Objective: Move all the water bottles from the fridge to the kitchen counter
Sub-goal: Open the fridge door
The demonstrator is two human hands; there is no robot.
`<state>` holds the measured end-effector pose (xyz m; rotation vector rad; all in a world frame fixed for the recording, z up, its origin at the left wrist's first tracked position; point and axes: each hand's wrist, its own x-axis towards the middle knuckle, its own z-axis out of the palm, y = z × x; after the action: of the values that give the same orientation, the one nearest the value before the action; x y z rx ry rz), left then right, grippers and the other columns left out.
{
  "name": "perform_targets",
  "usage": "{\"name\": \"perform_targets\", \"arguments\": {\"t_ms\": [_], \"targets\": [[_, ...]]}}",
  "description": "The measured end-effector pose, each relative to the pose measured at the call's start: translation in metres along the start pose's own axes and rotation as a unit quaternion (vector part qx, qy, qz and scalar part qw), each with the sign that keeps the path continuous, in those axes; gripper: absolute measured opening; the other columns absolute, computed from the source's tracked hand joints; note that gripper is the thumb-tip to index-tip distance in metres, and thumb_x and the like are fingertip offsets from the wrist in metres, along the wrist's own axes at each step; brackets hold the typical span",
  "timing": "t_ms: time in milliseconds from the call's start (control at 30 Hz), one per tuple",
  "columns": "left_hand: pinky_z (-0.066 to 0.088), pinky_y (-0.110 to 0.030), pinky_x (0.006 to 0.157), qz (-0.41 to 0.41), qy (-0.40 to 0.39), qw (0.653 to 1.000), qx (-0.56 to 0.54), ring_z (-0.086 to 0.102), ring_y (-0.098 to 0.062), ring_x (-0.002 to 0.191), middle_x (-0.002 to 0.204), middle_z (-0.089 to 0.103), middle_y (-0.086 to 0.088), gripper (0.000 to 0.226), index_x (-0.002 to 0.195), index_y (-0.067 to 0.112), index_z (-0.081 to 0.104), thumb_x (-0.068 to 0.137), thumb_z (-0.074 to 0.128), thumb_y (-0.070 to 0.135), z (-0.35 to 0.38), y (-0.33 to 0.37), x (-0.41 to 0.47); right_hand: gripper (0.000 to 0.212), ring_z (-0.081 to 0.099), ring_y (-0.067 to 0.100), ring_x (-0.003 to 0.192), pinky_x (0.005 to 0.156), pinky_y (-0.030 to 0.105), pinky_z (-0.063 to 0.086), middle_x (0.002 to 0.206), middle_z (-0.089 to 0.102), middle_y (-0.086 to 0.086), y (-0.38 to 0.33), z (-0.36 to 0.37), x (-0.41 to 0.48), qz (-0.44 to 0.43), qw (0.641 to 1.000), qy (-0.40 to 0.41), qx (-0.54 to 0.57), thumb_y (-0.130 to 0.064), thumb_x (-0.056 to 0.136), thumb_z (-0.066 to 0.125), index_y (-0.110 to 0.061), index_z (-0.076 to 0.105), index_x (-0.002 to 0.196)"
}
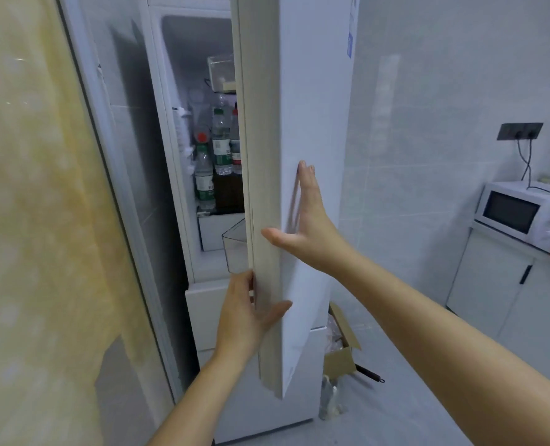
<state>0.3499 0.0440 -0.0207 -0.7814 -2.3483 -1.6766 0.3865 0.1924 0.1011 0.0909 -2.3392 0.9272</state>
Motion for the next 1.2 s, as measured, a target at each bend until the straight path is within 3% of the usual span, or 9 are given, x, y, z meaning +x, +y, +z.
{"name": "perform_targets", "arguments": {"t_ms": [133, 300, 500, 567, 667, 900, 1033, 1100, 1200], "targets": [[0.046, -0.011, 0.076, 0.046, -0.039, 0.998, -0.009, 0.056, 0.004, 0.099, 0.110, 0.054, 0.019, 0.046, 0.116, 0.034, 0.051, 0.078, 0.077, 0.039, 0.014, 0.011, -0.013, 0.109, -0.015, 0.005, 0.149, 0.118, 0.027, 0.009, 0.163, -0.018, -0.012, 0.003, -0.023, -0.019, 0.002, 1.000, 0.020, 0.007, -0.031, 0.087, 0.068, -0.024, -0.018, 0.153], [0.043, -0.003, 0.066, 0.073, -0.044, 0.996, -0.016, 0.059, 0.012, 0.083, 0.089, 0.064, 0.015, 0.030, 0.088, 0.040, 0.053, 0.086, 0.072, 0.018, 0.042, 0.043, -0.018, 0.102, 0.010, 0.014, 0.151, 0.116, 0.048, 0.033, 0.160, -0.006, -0.025, 0.020, -0.075, -0.046, 0.014, 0.999, 0.004, 0.038, -0.025, 0.089, 0.066, -0.034, -0.011, 0.155], [0.046, -0.008, 0.066, 0.069, -0.065, 0.995, -0.037, 0.063, 0.006, 0.076, 0.082, 0.068, 0.017, 0.022, 0.088, 0.028, 0.063, 0.079, 0.079, 0.015, 0.107, 0.086, -0.034, 0.079, 0.046, 0.010, 0.136, 0.110, 0.045, 0.042, 0.154, 0.039, -0.012, 0.054, -0.147, -0.083, 0.011, 0.998, 0.003, 0.064, -0.028, 0.089, 0.063, -0.028, 0.020, 0.155], [0.051, -0.016, 0.069, 0.062, -0.059, 0.995, -0.048, 0.064, 0.004, 0.075, 0.081, 0.069, 0.014, 0.021, 0.087, 0.025, 0.064, 0.077, 0.080, 0.016, 0.134, 0.101, -0.040, 0.066, 0.055, 0.010, 0.126, 0.101, 0.042, 0.049, 0.143, 0.052, -0.011, 0.067, -0.170, -0.095, 0.016, 0.997, 0.008, 0.076, -0.021, 0.090, 0.060, -0.028, 0.033, 0.150], [0.054, -0.026, 0.072, 0.057, -0.045, 0.996, -0.044, 0.066, -0.002, 0.076, 0.081, 0.070, 0.010, 0.019, 0.087, 0.019, 0.066, 0.076, 0.081, 0.019, 0.170, 0.120, -0.046, 0.046, 0.067, 0.004, 0.102, 0.076, 0.020, 0.053, 0.124, 0.063, -0.012, 0.083, -0.202, -0.107, 0.034, 0.994, 0.004, 0.101, -0.008, 0.095, 0.057, -0.030, 0.047, 0.135], [0.054, -0.039, 0.071, 0.041, -0.029, 0.999, 0.000, 0.062, -0.017, 0.076, 0.078, 0.065, 0.003, 0.024, 0.081, 0.016, 0.060, 0.078, 0.078, 0.032, 0.236, 0.150, -0.050, 0.027, 0.065, 0.001, 0.088, 0.068, 0.014, 0.048, 0.101, 0.068, -0.010, 0.117, -0.247, -0.124, 0.052, 0.993, 0.062, 0.090, -0.006, 0.097, 0.055, -0.032, 0.060, 0.105], [0.051, -0.036, 0.067, 0.049, -0.030, 0.998, 0.017, 0.059, -0.021, 0.075, 0.079, 0.062, -0.001, 0.026, 0.080, 0.012, 0.057, 0.081, 0.076, 0.030, 0.268, 0.169, -0.050, 0.009, 0.058, 0.003, 0.070, 0.066, 0.020, 0.047, 0.083, 0.064, 0.006, 0.146, -0.267, -0.126, 0.087, 0.990, 0.098, 0.054, -0.010, 0.098, 0.053, -0.005, 0.060, 0.099], [0.049, -0.036, 0.066, 0.062, -0.031, 0.996, 0.047, 0.057, -0.023, 0.075, 0.080, 0.061, -0.003, 0.027, 0.081, 0.011, 0.056, 0.082, 0.074, 0.032, 0.281, 0.177, -0.047, 0.016, 0.048, 0.000, 0.058, 0.060, 0.017, 0.041, 0.069, 0.051, 0.001, 0.157, -0.275, -0.126, 0.103, 0.987, 0.117, 0.026, -0.011, 0.099, 0.051, 0.003, 0.054, 0.092], [0.049, -0.036, 0.065, 0.077, -0.049, 0.991, 0.097, 0.057, -0.026, 0.075, 0.082, 0.062, -0.005, 0.029, 0.084, 0.011, 0.054, 0.086, 0.070, 0.035, 0.304, 0.191, -0.040, 0.026, 0.041, 0.016, 0.062, 0.059, 0.030, 0.034, 0.068, 0.043, 0.007, 0.177, -0.291, -0.126, 0.125, 0.983, 0.137, -0.005, -0.016, 0.100, 0.050, 0.004, 0.046, 0.085]]}}
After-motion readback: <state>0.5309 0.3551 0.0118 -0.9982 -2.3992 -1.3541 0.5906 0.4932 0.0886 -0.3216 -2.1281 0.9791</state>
